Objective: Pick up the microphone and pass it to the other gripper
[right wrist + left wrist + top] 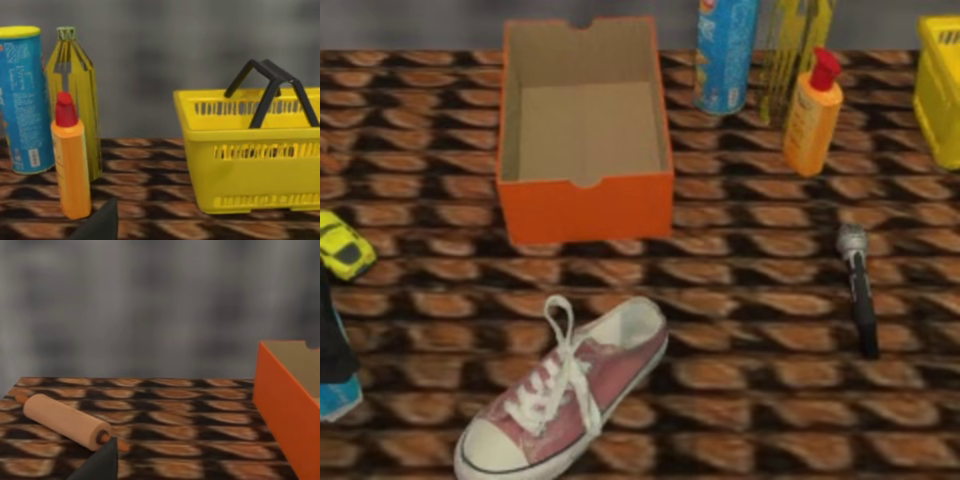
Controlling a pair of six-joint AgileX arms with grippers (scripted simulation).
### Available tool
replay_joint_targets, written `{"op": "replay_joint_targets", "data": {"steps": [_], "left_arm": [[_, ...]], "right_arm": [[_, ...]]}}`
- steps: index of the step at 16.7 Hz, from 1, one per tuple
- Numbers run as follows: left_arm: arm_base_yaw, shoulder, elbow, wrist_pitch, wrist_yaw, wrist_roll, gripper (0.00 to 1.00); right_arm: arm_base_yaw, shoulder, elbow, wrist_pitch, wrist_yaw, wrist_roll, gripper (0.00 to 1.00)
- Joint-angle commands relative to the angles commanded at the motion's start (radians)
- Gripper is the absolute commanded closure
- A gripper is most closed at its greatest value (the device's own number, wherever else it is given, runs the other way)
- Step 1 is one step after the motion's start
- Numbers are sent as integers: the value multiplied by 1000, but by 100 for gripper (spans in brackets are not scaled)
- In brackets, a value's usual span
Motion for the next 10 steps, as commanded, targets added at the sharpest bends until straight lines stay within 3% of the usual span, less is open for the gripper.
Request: {"op": "replay_joint_targets", "data": {"steps": [5,10], "left_arm": [[0,0,0,0,0,0,0],[0,0,0,0,0,0,0]], "right_arm": [[15,62,58,-38,1,17,0],[73,378,302,-207,11,88,0]]}}
